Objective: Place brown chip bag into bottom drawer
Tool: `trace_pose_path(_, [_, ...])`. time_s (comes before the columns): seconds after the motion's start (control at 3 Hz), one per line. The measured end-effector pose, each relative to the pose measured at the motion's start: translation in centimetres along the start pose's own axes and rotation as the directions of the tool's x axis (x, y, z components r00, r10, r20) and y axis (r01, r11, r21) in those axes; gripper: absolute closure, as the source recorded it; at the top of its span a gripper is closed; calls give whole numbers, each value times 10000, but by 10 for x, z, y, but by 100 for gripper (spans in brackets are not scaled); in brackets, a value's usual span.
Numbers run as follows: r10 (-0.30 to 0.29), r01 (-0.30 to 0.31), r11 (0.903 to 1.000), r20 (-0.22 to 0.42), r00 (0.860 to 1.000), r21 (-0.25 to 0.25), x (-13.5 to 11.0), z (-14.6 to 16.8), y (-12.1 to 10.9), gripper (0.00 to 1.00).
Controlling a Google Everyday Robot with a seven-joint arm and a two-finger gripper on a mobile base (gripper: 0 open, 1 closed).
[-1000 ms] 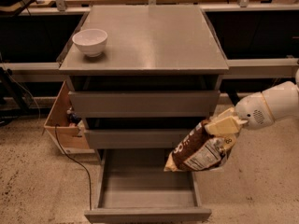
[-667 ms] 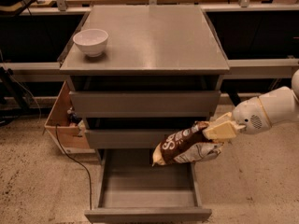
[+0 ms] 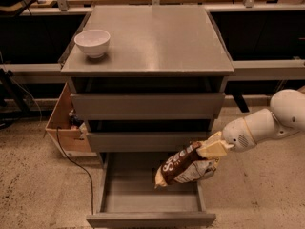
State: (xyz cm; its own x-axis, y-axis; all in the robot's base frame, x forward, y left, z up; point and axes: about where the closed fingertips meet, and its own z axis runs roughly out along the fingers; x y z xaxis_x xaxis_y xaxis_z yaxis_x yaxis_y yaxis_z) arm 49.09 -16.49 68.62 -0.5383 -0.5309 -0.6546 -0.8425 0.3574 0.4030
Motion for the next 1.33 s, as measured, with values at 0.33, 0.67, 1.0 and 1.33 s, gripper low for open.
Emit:
trace_pose_path(0.33, [0,0,10000,0,10000,0,0,0,0,100])
trace_pose_path(0.67, [308,-307,9994,94,9995,-143,10,15,-14,100])
trace_pose_path(1.0, [786,-772,9958,271,9965,-493,27,55,-46,100])
trace_pose_path(1.33, [1050,-1028,9931,391,9937,-559,45,99,-81,100])
